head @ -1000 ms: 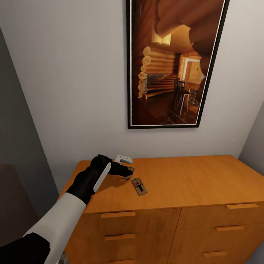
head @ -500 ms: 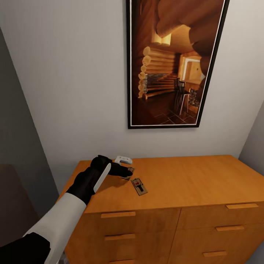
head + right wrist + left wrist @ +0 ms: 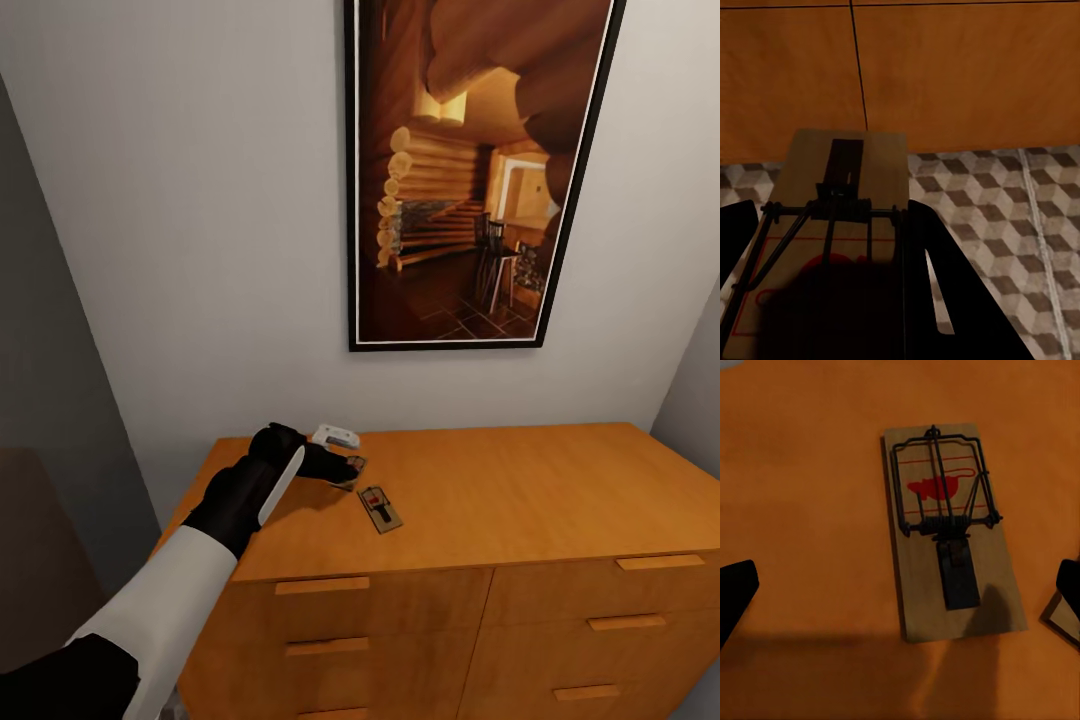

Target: Take the four mousetraps from the cabinet in the bathroom and place them on the bathroom floor. Make sure all four end up on the same floor surface, and ensure that at least two of them are either under or directly next to the same bathroom sink.

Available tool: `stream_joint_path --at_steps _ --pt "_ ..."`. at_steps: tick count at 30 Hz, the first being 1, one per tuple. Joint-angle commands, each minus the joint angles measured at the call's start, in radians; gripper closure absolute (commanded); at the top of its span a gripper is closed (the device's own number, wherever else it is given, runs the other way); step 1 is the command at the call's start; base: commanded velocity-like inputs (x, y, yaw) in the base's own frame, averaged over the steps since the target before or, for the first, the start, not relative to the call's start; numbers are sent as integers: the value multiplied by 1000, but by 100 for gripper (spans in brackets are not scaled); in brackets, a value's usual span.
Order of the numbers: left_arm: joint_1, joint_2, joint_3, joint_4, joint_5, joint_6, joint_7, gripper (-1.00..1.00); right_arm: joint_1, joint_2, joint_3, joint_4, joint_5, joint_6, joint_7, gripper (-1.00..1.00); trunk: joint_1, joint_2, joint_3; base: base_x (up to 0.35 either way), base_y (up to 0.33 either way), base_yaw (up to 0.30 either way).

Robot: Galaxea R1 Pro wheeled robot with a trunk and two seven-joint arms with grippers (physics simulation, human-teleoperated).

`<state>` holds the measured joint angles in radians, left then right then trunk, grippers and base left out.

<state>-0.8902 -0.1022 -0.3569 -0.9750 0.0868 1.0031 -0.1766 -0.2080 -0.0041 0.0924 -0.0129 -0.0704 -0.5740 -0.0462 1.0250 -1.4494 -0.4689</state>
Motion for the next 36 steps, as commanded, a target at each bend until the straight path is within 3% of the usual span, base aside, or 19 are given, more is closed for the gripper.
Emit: stream_joint_path --at_steps 1,36 --pt "-1 0 -1 -1 7 5 5 -100 -1 0 9 1 -8 -3 -3 100 0 -1 -1 0 0 0" --pt "-1 -15 -34 -3 -24 6 5 -100 -1 1 9 1 -8 -3 -3 100 0 -1 -1 11 -11 0"
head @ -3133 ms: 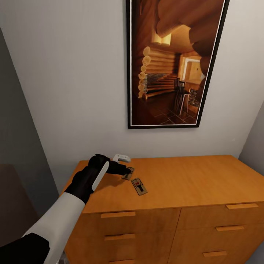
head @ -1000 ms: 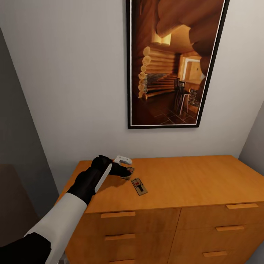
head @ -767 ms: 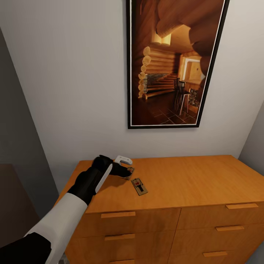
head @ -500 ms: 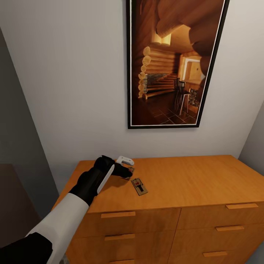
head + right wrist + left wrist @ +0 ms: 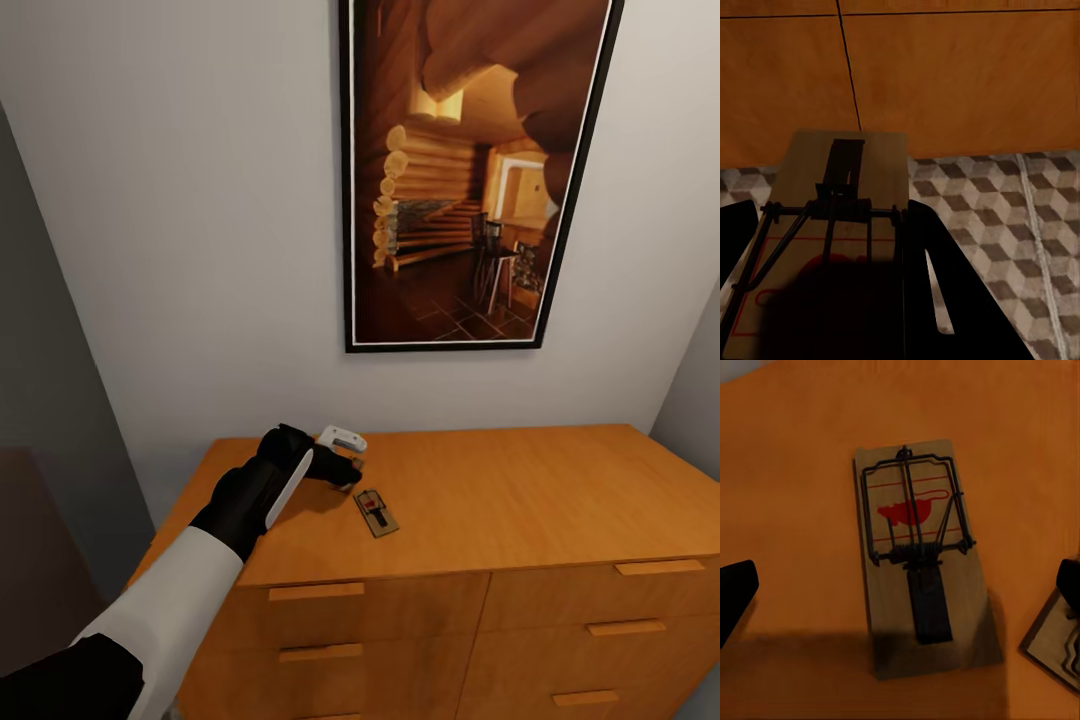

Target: Take the four mousetraps from the cabinet in the bathroom and place them on the bathroom floor. Make sure all four end up on the same floor surface, and ensure that at least two of them are either under or directly next to the same bathroom sink.

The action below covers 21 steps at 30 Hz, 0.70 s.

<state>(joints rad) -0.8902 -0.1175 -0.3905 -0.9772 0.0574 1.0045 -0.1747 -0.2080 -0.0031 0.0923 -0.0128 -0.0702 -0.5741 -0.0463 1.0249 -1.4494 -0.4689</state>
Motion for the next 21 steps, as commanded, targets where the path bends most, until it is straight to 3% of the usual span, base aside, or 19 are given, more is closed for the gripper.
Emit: stream_joint_path --at_steps 1,21 --pt "-1 0 -1 -1 6 5 3 -100 -1 0 9 1 -8 -3 -3 100 0 -1 -1 53 -50 0" --pt "-1 1 -4 0 6 5 3 -100 -1 0 9 1 -8 -3 -3 100 0 -1 -1 8 -7 0"
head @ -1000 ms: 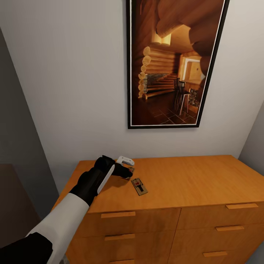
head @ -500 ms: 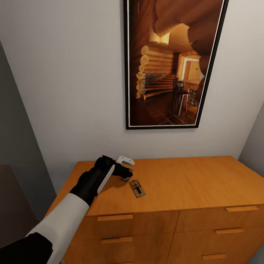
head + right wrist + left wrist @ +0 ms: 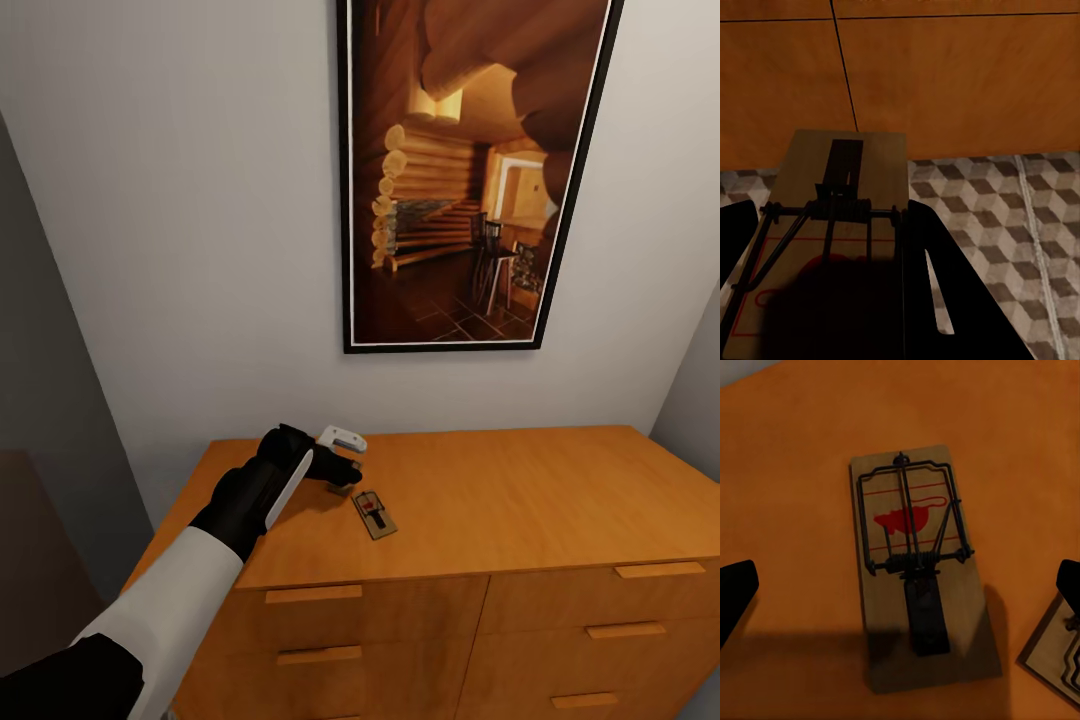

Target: Take the four mousetraps from the cabinet in the bathroom and place them on the bathroom floor. Make sure all four end up on the same floor surface, and ensure that at least two of them are either under or directly next to the same bathroom sink.

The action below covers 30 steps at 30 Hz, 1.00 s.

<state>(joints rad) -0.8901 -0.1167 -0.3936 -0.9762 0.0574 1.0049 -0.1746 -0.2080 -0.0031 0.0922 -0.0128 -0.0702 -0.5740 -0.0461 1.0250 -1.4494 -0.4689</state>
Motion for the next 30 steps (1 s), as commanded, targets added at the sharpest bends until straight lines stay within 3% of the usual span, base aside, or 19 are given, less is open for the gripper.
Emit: stream_joint_path --at_steps 1,30 --pt "-1 0 -1 0 5 4 3 -100 -1 0 9 1 -8 -3 -3 100 0 -1 -1 0 0 0" --pt "-1 3 -2 21 5 2 3 -100 -1 0 9 1 -8 -3 -3 100 0 -1 -1 0 0 0"
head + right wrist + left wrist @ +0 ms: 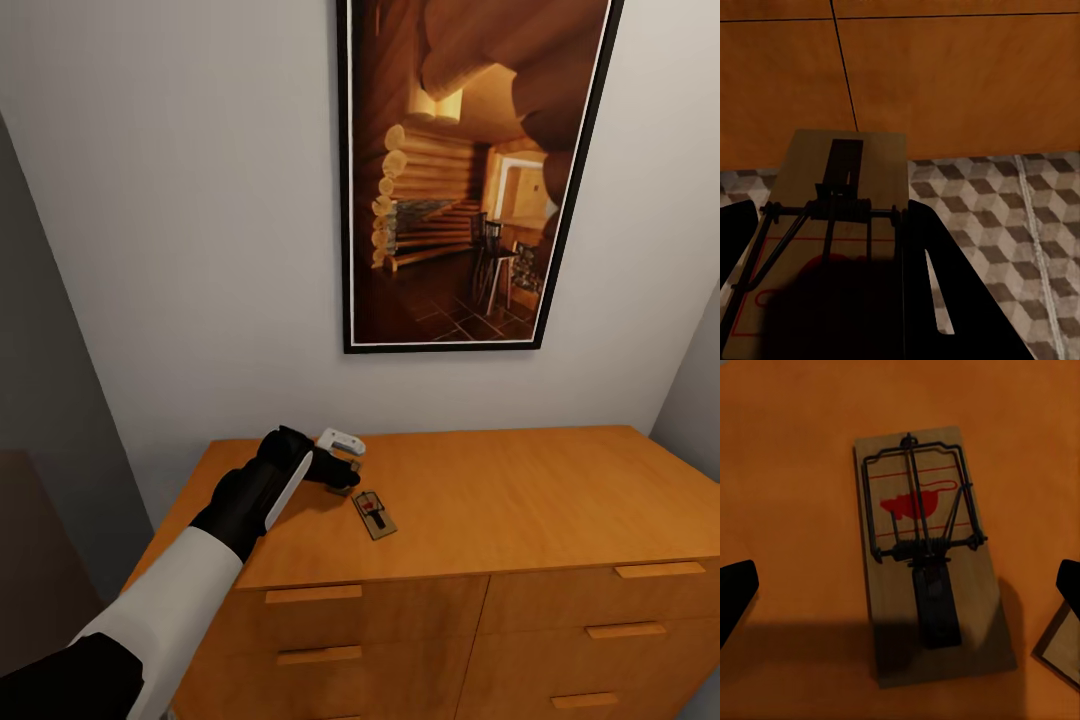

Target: Take the four mousetraps from the cabinet in the bathroom and place them on the bathroom floor. Make sure all four end up on the same floor surface, and ensure that at least two of them are either under or directly next to the same bathroom sink.

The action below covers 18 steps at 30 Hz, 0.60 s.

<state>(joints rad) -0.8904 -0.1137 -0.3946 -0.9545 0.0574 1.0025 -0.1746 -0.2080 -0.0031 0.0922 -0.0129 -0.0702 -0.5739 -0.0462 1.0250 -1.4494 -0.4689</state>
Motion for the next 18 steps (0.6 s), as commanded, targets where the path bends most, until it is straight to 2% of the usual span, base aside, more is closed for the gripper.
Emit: stream_joint_path --at_steps 1,18 --pt "-1 0 -1 1 6 4 3 -100 -1 0 9 1 -8 -3 -3 100 0 -1 -1 0 0 0" --pt "-1 -1 -1 26 6 4 3 -100 -1 1 9 1 -8 -3 -3 100 0 -1 -1 0 0 0"
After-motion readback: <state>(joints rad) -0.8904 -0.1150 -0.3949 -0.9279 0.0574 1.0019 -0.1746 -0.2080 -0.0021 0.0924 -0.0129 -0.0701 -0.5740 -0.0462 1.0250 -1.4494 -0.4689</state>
